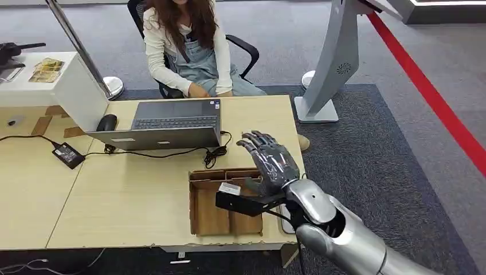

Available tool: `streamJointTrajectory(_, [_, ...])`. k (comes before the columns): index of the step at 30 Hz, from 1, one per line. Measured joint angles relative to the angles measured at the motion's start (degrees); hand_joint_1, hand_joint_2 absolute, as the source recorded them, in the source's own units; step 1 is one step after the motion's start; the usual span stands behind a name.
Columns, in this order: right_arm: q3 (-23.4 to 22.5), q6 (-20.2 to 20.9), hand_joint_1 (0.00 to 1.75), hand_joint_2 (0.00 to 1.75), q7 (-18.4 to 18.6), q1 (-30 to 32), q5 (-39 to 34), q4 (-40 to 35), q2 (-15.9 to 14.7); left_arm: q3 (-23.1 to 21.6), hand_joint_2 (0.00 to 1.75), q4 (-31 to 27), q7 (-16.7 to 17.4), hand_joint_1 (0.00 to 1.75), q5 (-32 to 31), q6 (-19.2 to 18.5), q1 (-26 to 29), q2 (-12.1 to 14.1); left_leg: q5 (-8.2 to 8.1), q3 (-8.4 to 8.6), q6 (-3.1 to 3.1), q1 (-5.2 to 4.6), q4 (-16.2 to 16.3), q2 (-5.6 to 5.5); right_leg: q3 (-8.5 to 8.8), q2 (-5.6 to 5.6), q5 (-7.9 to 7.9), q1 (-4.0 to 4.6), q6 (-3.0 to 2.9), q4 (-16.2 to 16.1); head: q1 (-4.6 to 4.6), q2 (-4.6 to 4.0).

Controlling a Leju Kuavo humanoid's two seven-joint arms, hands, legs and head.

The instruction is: Pass the card to the sensor for recognition and then transmit it.

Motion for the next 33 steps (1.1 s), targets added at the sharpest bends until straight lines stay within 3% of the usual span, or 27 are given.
streamJointTrajectory(12, [-0.20, -1.29, 0.40, 1.75, 0.68, 1.77, -0.02, 0.55, -0.02, 0.00, 0.00, 0.00, 0.00, 0.00, -0.15, 0.00, 0.03, 0.00, 0.00, 0.01, 0.00, 0.00, 0.00, 0.00, 0.00, 0.00, 0.00, 0.00, 0.00, 0.00, -0.02, 0.00])
streamJointTrajectory(33, [-0.55, -3.65, 0.38, 1.75, 1.14, 5.11, -0.61, 0.88, 1.71, 0.00, 0.00, 0.00, -0.09, 0.00, 0.04, 0.17, 0.09, -0.09, 0.00, 0.00, 0.00, 0.00, 0.00, 0.00, 0.00, 0.00, 0.00, 0.00, 0.00, 0.00, 0.00, 0.00])
